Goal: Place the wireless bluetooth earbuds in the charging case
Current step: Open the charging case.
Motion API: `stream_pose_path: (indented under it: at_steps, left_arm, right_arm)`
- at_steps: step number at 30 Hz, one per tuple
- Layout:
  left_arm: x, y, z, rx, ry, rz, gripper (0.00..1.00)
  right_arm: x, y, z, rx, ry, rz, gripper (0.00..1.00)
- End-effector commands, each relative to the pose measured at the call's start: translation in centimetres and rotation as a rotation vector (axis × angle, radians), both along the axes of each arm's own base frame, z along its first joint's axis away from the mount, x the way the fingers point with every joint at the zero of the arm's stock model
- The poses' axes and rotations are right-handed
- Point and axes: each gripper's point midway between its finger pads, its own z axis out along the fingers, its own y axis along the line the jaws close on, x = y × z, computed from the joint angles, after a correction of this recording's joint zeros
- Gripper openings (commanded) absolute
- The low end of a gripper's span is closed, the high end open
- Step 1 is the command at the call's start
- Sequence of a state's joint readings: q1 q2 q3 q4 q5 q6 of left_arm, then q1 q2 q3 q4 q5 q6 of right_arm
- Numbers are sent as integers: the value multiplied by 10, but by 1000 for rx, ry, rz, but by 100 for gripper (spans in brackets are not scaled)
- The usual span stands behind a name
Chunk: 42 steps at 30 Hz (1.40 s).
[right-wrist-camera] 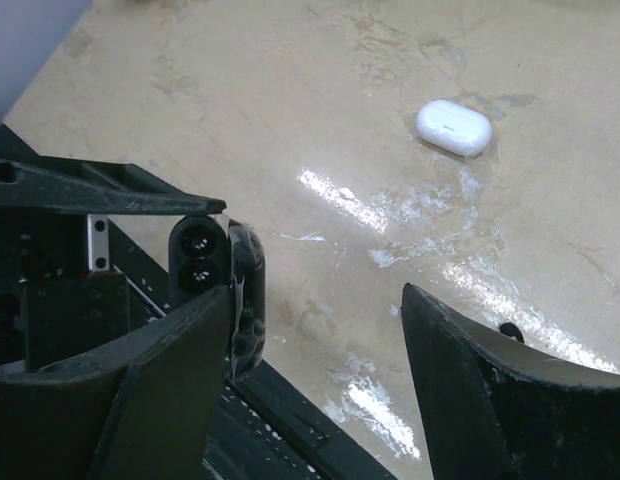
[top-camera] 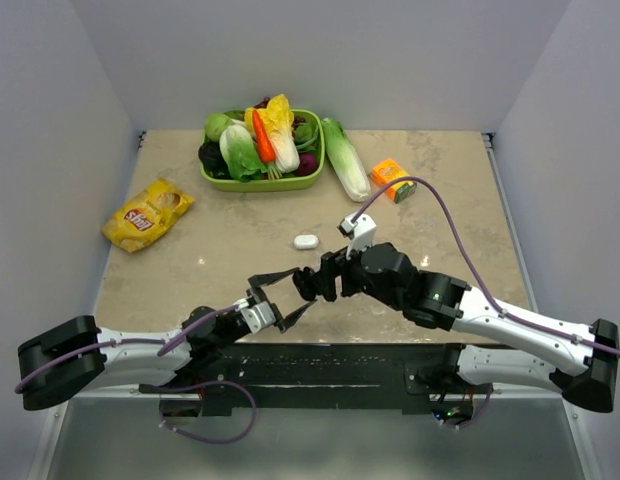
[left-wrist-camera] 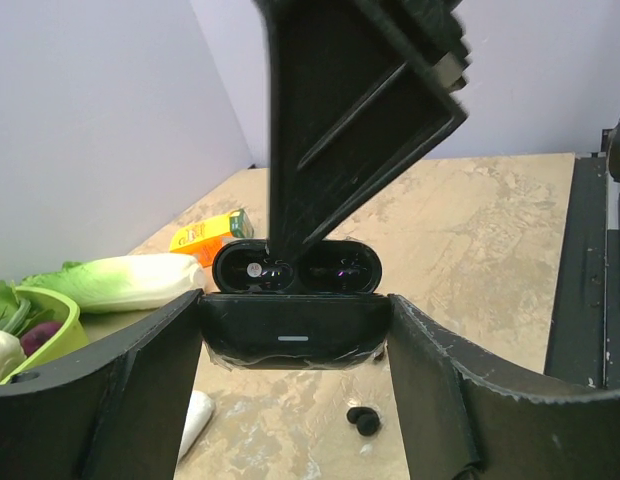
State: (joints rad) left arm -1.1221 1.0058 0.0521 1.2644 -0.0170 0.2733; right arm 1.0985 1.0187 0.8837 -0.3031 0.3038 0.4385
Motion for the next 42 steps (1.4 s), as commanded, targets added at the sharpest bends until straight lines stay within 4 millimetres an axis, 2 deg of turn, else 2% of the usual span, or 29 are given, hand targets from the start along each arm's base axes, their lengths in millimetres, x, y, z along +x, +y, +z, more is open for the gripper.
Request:
stream_pose_path:
  at_steps: [1, 4, 6, 8, 13, 19, 26, 35, 42]
  left_arm:
    - [-3, 17, 63, -224, -108, 35, 0]
    - [5, 21, 61, -234, -76, 76, 0]
    - [4, 22, 60, -241, -73, 72, 0]
    - [2, 22, 58, -244, -68, 63, 0]
    - [-3, 23, 62, -273, -76, 37, 0]
    - [-6, 23, 62, -273, -79, 24, 0]
    - [-9, 24, 61, -277, -81, 18, 0]
    - [-10, 26, 64, -290, -89, 21, 0]
    - [-10, 28, 66, -296, -95, 26, 0]
  right_arm:
    - [-3, -10, 48, 188, -84, -14, 70]
    - [0, -21, 57, 202, -115, -55, 68]
    - [0, -20, 50, 169, -104, -40, 68]
    - [-1, -15, 39, 144, -82, -20, 68]
    - [-5, 1, 34, 197, -55, 26, 68]
    - [-2, 13, 33, 221, -44, 49, 61]
    - [2, 19, 28, 268, 6, 95, 53]
    - [-1, 31, 16, 277, 75, 157, 50]
    - [-1, 31, 4, 259, 107, 155, 49]
